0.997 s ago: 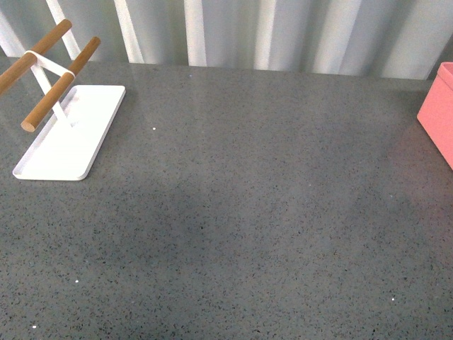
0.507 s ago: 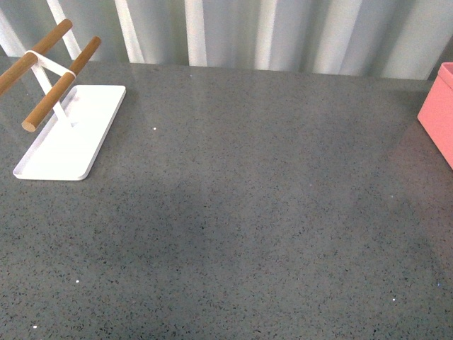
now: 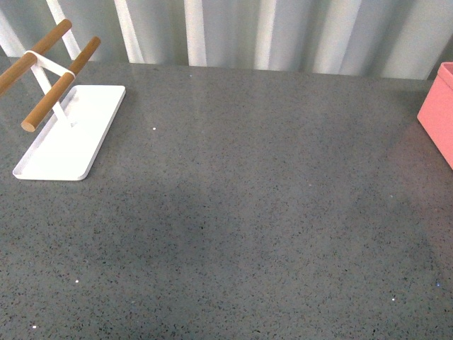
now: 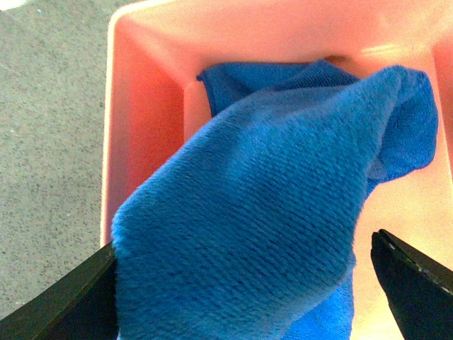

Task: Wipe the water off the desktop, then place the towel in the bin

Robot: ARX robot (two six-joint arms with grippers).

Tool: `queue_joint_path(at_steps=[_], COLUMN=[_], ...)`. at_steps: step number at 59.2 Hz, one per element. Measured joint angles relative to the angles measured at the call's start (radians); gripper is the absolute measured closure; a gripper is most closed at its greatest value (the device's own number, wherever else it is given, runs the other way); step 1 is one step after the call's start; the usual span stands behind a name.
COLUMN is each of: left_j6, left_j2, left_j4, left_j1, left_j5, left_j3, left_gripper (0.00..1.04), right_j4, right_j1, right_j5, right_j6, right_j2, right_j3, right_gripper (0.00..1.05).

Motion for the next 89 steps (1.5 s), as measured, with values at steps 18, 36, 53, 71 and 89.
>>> queue_joint_path(at_steps=[18, 36, 53, 71, 89], left_j6=[0.000, 0.000, 0.000, 0.000, 0.000], left_j2=[0.000, 0.000, 0.000, 0.000, 0.000], left_j4=[0.000, 0.000, 0.000, 0.000, 0.000], left_j1=[0.000, 0.000, 0.000, 0.000, 0.000], left_j5=[0.000, 0.000, 0.000, 0.000, 0.000], left_j3=[0.000, 0.000, 0.000, 0.000, 0.000], left_gripper=[0.07, 0.07, 0.07, 0.07, 0.07], right_j4=[0.016, 0.199, 0.445, 1.060, 1.026], right_j1=[0.053, 0.202, 0.443, 0.538, 0.541], right_j5=[-0.060, -0.053, 0.082, 0.526, 0.526], right_j6=[0.008, -0.113, -0.050, 0.232, 0.249], right_j2=[-0.120, -0.492, -0.952, -1.137, -1.296], right_j3=[0.001, -0.300, -0.806, -1.197, -1.325], right_gripper=[0.07, 0.07, 0.09, 0.62, 1.02])
